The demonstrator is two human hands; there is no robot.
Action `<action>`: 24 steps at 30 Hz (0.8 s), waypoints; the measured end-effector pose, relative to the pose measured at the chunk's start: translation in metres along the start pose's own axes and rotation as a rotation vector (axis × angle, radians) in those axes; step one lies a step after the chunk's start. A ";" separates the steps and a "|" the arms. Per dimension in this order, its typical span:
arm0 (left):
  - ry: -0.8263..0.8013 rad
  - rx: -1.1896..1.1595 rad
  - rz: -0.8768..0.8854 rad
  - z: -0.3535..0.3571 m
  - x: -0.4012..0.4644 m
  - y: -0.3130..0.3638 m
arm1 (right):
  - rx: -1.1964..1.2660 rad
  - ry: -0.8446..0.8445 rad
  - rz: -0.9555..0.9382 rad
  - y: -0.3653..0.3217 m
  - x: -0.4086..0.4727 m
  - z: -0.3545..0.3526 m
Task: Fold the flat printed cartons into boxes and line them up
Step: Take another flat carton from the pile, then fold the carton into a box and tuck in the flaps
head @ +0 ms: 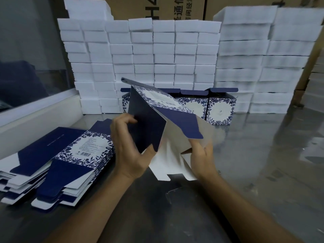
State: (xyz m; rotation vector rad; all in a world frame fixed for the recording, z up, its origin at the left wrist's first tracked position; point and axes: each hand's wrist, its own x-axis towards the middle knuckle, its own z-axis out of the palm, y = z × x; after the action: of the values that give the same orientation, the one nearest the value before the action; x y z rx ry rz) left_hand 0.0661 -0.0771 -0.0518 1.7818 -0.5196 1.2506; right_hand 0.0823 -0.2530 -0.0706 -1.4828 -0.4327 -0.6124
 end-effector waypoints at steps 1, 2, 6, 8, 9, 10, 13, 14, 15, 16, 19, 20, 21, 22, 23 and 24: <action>0.003 0.020 0.003 0.000 0.000 0.001 | -0.002 -0.006 0.015 0.000 0.001 -0.001; 0.009 0.047 0.006 0.001 -0.001 0.002 | 0.007 -0.004 0.030 0.001 0.002 -0.003; 0.020 0.067 -0.101 0.001 -0.002 0.004 | -0.017 0.051 0.087 0.004 0.005 -0.008; 0.032 0.070 -0.154 0.001 -0.002 0.001 | -0.041 0.096 0.142 0.004 0.007 -0.009; 0.038 0.068 -0.182 0.001 -0.002 -0.001 | -0.033 0.119 0.154 0.003 0.009 -0.010; 0.041 0.062 -0.219 0.001 -0.003 -0.002 | -0.024 0.131 0.151 0.002 0.010 -0.010; 0.041 0.042 -0.331 0.002 -0.006 -0.006 | 0.009 0.210 0.093 0.001 0.014 -0.013; 0.039 0.037 -0.353 0.003 -0.006 -0.007 | 0.035 0.244 0.092 -0.001 0.015 -0.013; 0.035 0.029 -0.377 0.003 -0.006 -0.008 | 0.052 0.282 0.092 -0.001 0.016 -0.013; 0.027 0.020 -0.405 0.004 -0.007 -0.008 | 0.061 0.295 0.084 -0.003 0.016 -0.013; 0.028 -0.028 -0.513 0.006 -0.005 -0.013 | -0.034 0.280 -0.013 -0.001 0.018 -0.014; 0.039 -0.056 -0.556 0.006 -0.004 -0.016 | -0.081 0.255 -0.027 0.001 0.018 -0.015; 0.047 -0.084 -0.599 0.007 -0.004 -0.019 | -0.106 0.223 -0.029 0.004 0.017 -0.015; 0.059 -0.109 -0.637 0.007 -0.003 -0.021 | -0.117 0.187 -0.025 0.006 0.016 -0.015; 0.075 -0.129 -0.663 0.007 -0.003 -0.023 | -0.138 0.142 -0.023 0.008 0.014 -0.015; 0.094 -0.141 -0.678 0.006 -0.003 -0.024 | -0.178 0.081 -0.029 0.009 0.013 -0.015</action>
State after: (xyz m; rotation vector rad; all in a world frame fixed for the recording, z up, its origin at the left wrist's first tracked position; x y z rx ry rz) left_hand 0.0858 -0.0704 -0.0653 1.5743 0.0621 0.7903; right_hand 0.0964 -0.2698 -0.0710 -1.6160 -0.3442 -0.7471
